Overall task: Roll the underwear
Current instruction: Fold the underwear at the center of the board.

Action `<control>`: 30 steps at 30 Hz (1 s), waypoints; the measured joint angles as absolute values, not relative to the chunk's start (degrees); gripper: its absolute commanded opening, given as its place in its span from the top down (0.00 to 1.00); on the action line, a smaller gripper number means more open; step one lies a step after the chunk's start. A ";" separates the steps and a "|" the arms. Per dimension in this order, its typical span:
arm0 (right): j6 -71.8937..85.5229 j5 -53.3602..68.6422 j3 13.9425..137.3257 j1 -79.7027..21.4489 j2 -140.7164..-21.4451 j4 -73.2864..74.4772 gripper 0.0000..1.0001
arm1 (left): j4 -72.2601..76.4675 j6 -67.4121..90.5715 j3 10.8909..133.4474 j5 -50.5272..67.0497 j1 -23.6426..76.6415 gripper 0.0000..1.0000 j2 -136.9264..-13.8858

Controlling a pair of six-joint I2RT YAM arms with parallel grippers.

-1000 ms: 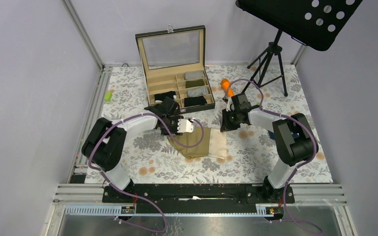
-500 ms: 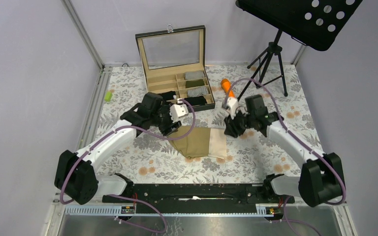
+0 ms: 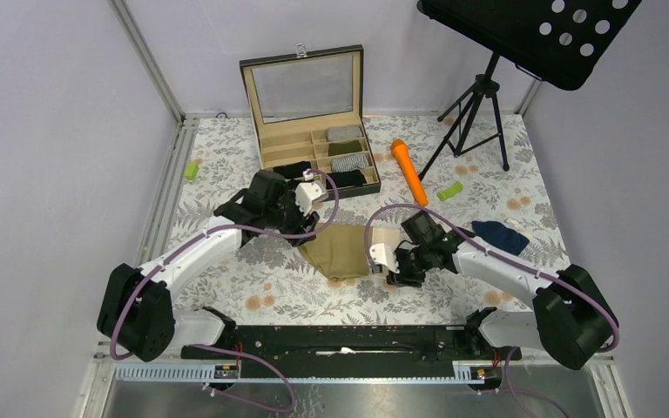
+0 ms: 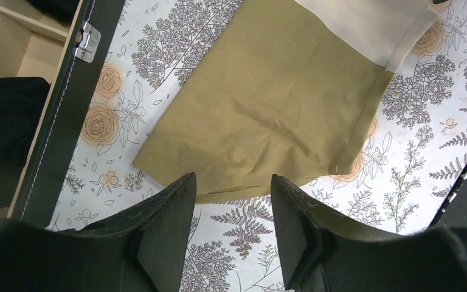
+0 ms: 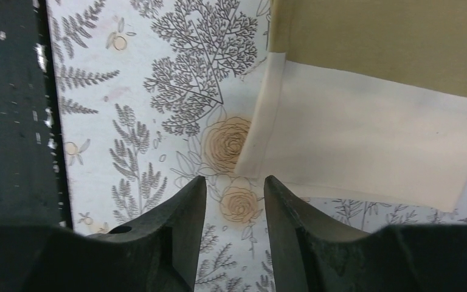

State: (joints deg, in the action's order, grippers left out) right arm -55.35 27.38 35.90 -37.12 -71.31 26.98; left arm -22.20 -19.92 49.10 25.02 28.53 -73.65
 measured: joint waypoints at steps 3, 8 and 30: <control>-57.98 26.17 36.03 -37.17 -72.84 26.02 0.50 | -22.11 -19.49 48.90 24.88 28.16 0.45 -73.63; -61.47 25.91 36.53 -37.17 -75.53 25.58 0.50 | -21.74 -19.44 47.77 24.60 27.75 0.45 -73.63; -64.66 21.96 44.69 -37.17 -87.26 26.26 1.00 | -23.81 -26.13 46.61 25.43 27.09 0.46 -73.19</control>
State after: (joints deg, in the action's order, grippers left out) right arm -64.66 21.96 44.69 -37.17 -87.26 26.26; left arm -23.81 -26.13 46.61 25.43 27.09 -73.19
